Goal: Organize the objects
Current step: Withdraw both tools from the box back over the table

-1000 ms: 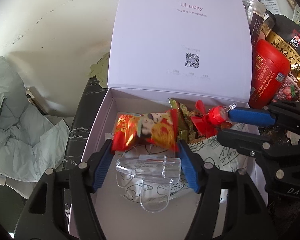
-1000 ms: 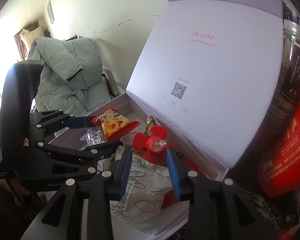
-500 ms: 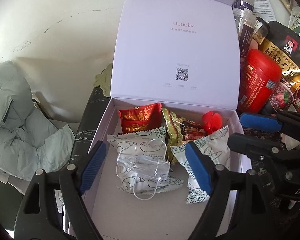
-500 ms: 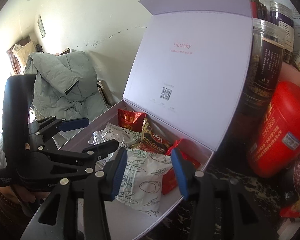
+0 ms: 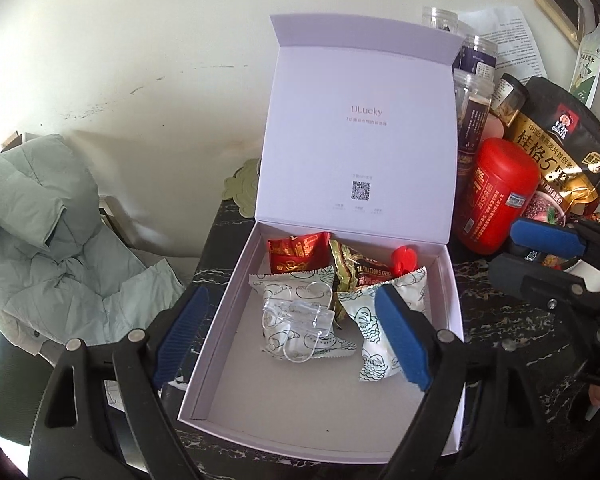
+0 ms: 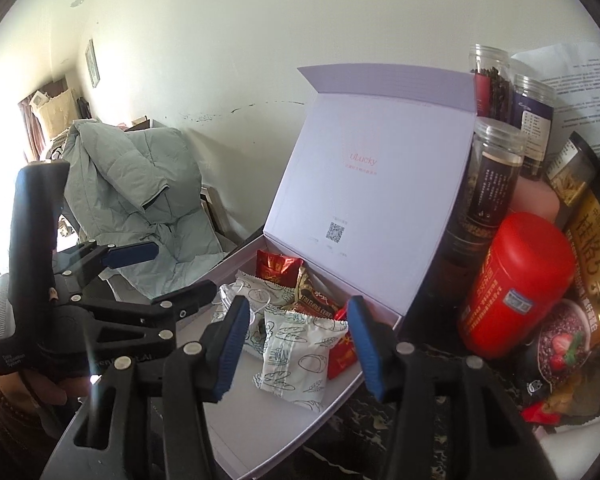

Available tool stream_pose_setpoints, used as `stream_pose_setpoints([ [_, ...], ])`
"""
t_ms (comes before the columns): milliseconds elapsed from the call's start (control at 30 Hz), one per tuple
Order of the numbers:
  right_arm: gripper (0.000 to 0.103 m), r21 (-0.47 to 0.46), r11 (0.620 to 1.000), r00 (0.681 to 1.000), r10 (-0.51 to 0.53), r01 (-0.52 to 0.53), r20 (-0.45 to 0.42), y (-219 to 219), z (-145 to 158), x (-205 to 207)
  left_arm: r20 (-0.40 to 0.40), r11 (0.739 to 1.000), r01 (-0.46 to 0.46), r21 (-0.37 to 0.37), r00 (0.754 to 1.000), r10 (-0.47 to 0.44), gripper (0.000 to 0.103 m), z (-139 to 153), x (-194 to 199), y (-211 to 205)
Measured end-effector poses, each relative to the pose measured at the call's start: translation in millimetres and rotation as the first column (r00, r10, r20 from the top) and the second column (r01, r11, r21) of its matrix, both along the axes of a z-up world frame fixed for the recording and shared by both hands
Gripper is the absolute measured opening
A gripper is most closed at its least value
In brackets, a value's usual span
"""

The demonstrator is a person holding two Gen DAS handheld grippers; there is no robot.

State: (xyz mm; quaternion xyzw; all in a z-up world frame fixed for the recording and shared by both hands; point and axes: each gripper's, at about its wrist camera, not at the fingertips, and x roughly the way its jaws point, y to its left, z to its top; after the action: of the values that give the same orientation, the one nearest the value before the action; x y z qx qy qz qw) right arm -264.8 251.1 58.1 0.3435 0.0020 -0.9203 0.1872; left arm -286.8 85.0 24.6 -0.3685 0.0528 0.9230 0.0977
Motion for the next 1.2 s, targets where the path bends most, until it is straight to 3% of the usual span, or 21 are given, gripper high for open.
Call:
stream_pose_setpoints([
  [333,0.069,-0.002,1.000,0.997,-0.003,0.003,-0.081,-3.9,45.2,53.1,-0.086,0.998,-0.056,0.014,0.995,0.057,0.095,56.7,62.1,-19.4],
  [700,0.089,0.039,0.998,0.987,-0.032,0.039,-0.155,-7.2,80.0,115.7,-0.144,0.996,-0.093,-0.007,0.985,0.091,0.100,89.7,126.4,-24.8],
  [1200,0.095,0.064,0.995,0.985,-0.069,0.080,-0.158,3.0,84.9,179.7,-0.175,0.994,-0.101,-0.051,0.980,0.090,0.103,97.6,196.2,-15.3],
])
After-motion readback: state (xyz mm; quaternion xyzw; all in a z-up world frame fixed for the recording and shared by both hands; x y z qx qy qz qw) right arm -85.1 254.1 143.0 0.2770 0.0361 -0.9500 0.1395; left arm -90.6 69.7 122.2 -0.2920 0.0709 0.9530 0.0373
